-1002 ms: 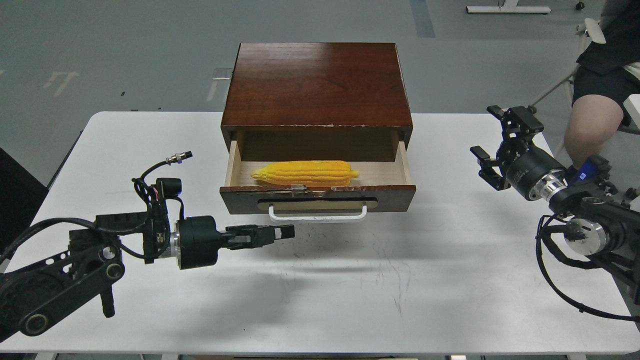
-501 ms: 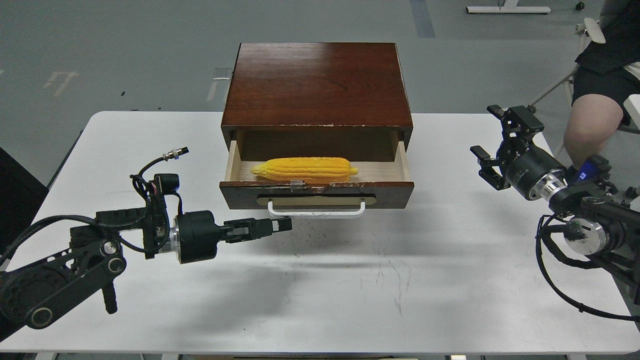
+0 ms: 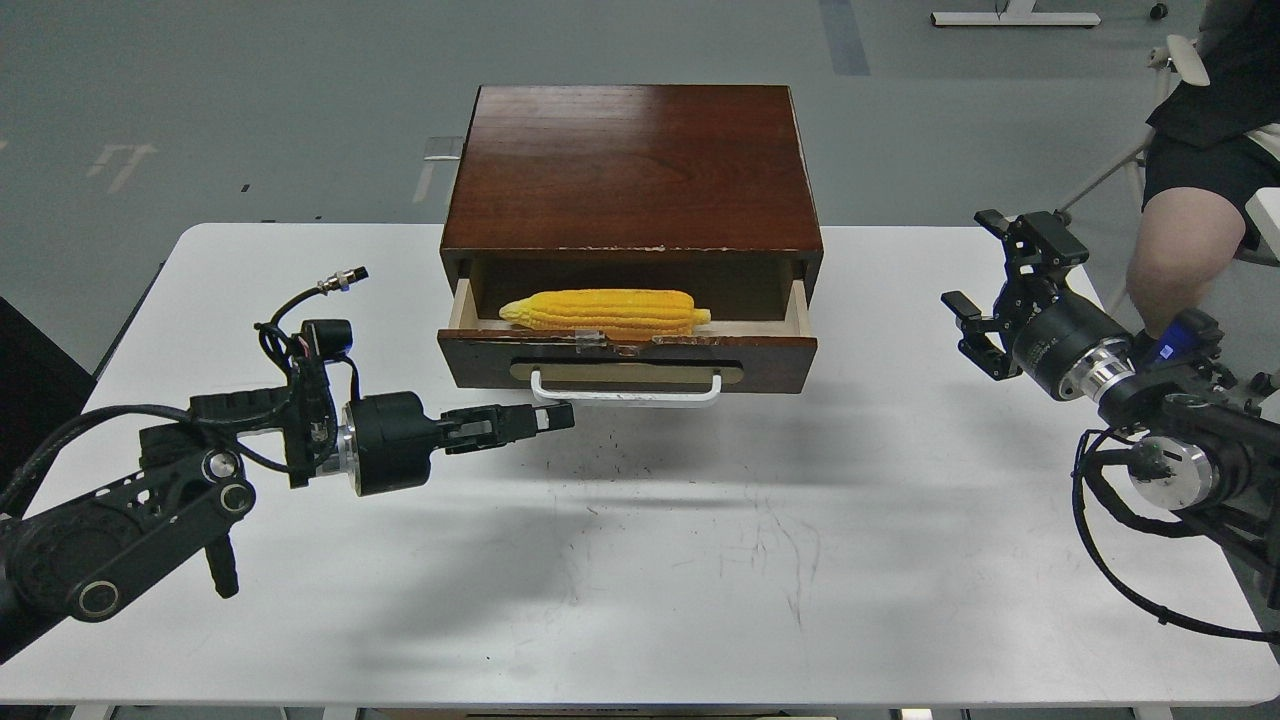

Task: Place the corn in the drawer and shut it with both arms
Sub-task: 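Push the drawer closed with the left gripper, away from the robot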

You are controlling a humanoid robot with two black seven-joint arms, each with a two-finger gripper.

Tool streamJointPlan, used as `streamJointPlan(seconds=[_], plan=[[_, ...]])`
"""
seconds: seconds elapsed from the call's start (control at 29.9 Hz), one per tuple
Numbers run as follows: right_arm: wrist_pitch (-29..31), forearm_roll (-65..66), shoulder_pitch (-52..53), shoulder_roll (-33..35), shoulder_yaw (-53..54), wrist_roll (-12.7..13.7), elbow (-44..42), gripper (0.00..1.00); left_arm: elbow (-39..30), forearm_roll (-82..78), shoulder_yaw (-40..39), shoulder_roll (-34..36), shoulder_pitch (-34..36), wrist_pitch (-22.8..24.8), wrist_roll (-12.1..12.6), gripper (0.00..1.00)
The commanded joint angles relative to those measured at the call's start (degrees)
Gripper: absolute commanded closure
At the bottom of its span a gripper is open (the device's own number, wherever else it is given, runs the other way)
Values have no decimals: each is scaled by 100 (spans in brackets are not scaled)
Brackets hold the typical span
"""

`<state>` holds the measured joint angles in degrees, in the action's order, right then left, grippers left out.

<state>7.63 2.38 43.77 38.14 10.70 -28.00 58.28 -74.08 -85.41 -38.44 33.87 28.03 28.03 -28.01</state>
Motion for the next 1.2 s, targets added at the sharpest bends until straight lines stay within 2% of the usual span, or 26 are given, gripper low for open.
streamJointPlan(seconds=[0.0,0.87,1.17], plan=[[-16,0,-44,0,2,0,0,0,191,68,3,-20,53,-3,1,100],[-42,0,-97,53,11,0,-44,0,921,77,3,-495,580,-3,1,100],[-60,-18,-97,272,29,0,-36,0,1256,77,21,-662,721,-3,1,100]])
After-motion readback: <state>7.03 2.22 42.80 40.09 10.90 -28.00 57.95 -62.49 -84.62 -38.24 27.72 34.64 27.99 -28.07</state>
